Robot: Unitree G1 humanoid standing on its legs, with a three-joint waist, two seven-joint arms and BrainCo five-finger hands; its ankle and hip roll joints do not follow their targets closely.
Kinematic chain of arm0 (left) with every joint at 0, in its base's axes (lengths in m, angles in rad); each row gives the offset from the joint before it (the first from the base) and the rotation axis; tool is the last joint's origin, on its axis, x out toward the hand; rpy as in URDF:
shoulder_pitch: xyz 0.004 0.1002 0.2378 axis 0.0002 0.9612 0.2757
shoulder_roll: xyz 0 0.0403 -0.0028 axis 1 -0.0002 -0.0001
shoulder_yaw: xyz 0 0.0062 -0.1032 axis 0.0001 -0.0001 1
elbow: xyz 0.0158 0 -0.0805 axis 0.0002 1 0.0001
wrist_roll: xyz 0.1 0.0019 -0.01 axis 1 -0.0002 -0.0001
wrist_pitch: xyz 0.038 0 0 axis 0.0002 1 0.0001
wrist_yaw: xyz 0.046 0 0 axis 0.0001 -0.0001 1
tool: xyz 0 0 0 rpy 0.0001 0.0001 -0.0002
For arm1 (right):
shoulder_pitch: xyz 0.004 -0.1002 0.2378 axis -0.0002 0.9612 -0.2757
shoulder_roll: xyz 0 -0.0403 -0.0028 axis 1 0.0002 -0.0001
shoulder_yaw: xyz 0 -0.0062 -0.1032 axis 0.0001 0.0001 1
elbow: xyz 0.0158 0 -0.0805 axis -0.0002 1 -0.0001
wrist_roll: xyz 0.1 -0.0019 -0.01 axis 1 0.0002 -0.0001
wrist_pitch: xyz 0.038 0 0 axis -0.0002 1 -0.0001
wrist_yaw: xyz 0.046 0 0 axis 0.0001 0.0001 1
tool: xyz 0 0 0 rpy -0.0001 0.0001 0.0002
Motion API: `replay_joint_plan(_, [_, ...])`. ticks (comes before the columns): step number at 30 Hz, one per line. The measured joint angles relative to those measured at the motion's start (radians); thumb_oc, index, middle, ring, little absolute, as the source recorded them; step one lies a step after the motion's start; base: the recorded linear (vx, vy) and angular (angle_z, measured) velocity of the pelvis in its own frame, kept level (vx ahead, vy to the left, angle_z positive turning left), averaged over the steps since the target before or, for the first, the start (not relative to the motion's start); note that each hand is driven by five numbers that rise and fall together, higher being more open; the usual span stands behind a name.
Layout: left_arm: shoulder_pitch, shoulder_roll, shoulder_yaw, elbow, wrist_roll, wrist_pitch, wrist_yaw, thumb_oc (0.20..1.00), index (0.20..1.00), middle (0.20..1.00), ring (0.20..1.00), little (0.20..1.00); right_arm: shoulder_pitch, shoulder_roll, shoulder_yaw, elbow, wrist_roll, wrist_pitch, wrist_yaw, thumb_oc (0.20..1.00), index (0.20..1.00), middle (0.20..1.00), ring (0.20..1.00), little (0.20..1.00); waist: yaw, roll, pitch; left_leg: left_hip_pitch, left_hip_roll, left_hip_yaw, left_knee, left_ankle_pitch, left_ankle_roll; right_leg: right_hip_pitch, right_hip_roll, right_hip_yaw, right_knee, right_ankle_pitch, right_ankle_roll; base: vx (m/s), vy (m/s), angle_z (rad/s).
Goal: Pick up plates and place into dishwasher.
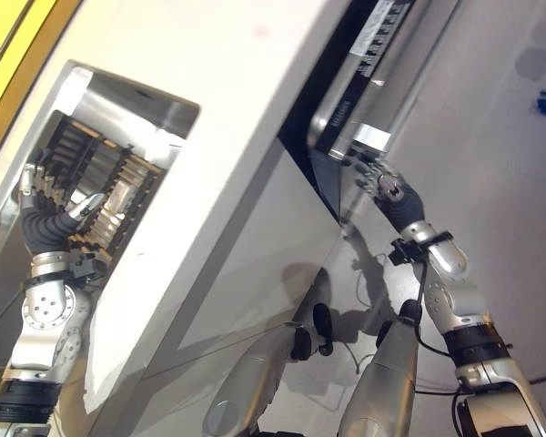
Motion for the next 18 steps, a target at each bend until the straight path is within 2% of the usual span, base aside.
replay_joint_plan(2, [0.012,0.0,0.003,0.0,-0.005,0.008,-0.007,1.0,1.0,1.0,1.0,1.0,-0.005,0.012,-0.048,-0.011,0.003,-0.031,-0.017,1.0,1.0,1.0,1.0,1.0,0.028,-0.015,0.011,0.03,0.005,-0.035,-0.017,0.01,-0.012,0.064,-0.001,-0.049,0.001,-0.025,-0.004,0.07,-0.181,0.7])
replay_joint_plan(4, [0.022,0.006,0.016,0.002,-0.006,0.012,-0.016,1.0,1.0,1.0,1.0,1.0,0.008,0.01,-0.072,-0.002,0.008,-0.048,-0.031,1.0,1.0,1.0,1.0,1.0,0.032,-0.029,0.02,0.058,0.011,-0.067,-0.035,0.017,-0.024,0.113,0.001,-0.09,-0.006,-0.042,-0.01,0.07,-0.166,0.54])
replay_joint_plan(8, [0.021,0.005,0.021,0.009,-0.004,0.029,-0.038,1.0,1.0,1.0,1.0,1.0,0.028,0.046,-0.084,0.006,0.033,-0.081,-0.052,1.0,1.0,1.0,1.0,1.0,0.038,-0.035,0.023,0.089,0.032,-0.118,-0.074,0.036,-0.051,0.19,0.034,-0.157,-0.054,-0.049,-0.028,0.04,-0.174,0.3])
replay_joint_plan(11, [0.003,0.009,0.026,0.008,-0.001,0.031,-0.06,1.0,1.0,1.0,1.0,1.0,0.062,0.079,-0.08,0.01,0.042,-0.096,-0.08,1.0,1.0,1.0,1.0,1.0,0.057,-0.051,0.024,0.129,0.057,-0.136,-0.112,0.051,-0.07,0.242,0.062,-0.196,-0.097,-0.042,-0.038,-0.05,-0.098,0.17])
replay_joint_plan(15, [-0.01,0.011,0.028,0.008,-0.001,0.035,-0.089,1.0,1.0,1.0,1.0,1.0,0.072,0.076,-0.078,0.016,0.041,-0.095,-0.097,1.0,1.0,1.0,1.0,1.0,0.064,-0.062,0.021,0.149,0.08,-0.138,-0.144,0.071,-0.077,0.277,0.094,-0.213,-0.135,-0.029,-0.044,-0.02,-0.046,0.14])
replay_joint_plan(18, [-0.011,0.009,0.025,0.008,-0.001,0.06,-0.115,1.0,1.0,1.0,1.0,1.0,0.078,0.093,-0.063,0.017,0.041,-0.082,-0.127,1.0,1.0,1.0,1.0,1.0,0.069,-0.066,0.019,0.183,0.092,-0.138,-0.174,0.079,-0.082,0.312,0.118,-0.212,-0.185,-0.008,-0.046,0.0,-0.005,-0.09])
